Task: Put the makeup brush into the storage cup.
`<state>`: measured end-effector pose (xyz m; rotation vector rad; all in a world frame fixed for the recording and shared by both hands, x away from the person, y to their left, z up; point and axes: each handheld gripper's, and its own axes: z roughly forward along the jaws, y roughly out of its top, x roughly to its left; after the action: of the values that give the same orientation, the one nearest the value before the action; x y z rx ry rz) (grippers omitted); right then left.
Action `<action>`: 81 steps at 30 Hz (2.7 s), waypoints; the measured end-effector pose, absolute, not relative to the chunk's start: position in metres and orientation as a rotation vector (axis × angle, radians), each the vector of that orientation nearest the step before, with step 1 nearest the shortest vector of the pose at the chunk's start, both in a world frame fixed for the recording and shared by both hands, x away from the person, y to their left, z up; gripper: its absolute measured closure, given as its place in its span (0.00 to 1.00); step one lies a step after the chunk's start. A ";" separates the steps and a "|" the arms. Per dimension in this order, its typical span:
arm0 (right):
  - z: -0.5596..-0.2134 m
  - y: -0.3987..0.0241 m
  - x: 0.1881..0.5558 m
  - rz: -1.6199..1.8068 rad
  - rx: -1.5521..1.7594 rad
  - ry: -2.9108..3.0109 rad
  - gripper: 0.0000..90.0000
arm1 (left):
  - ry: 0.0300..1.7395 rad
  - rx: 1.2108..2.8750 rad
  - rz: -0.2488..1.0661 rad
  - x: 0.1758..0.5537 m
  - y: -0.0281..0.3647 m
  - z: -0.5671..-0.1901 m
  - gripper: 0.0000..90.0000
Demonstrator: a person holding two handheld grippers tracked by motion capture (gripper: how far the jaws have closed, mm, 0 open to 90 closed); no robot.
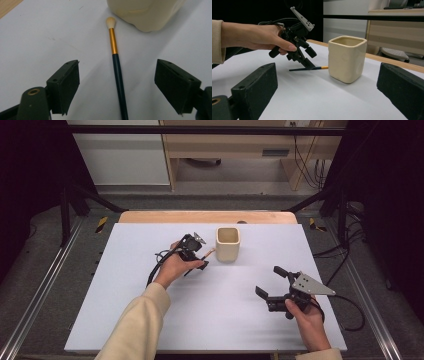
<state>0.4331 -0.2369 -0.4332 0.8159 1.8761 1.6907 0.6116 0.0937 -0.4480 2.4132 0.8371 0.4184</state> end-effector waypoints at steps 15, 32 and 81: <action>-0.433 -0.237 0.433 1.692 0.815 1.874 0.04 | 0.853 2.435 0.402 0.612 0.093 -0.450 0.27; -0.433 -0.237 0.433 1.693 0.813 1.875 0.04 | 0.872 2.452 0.391 0.612 0.091 -0.453 0.36; -0.433 -0.236 0.433 1.700 0.809 1.873 0.04 | 0.938 2.429 0.371 0.614 0.093 -0.456 0.74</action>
<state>0.4333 -0.2359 -0.4331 0.8087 1.8731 1.6998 0.6139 0.0930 -0.4561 2.4287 0.9381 0.3711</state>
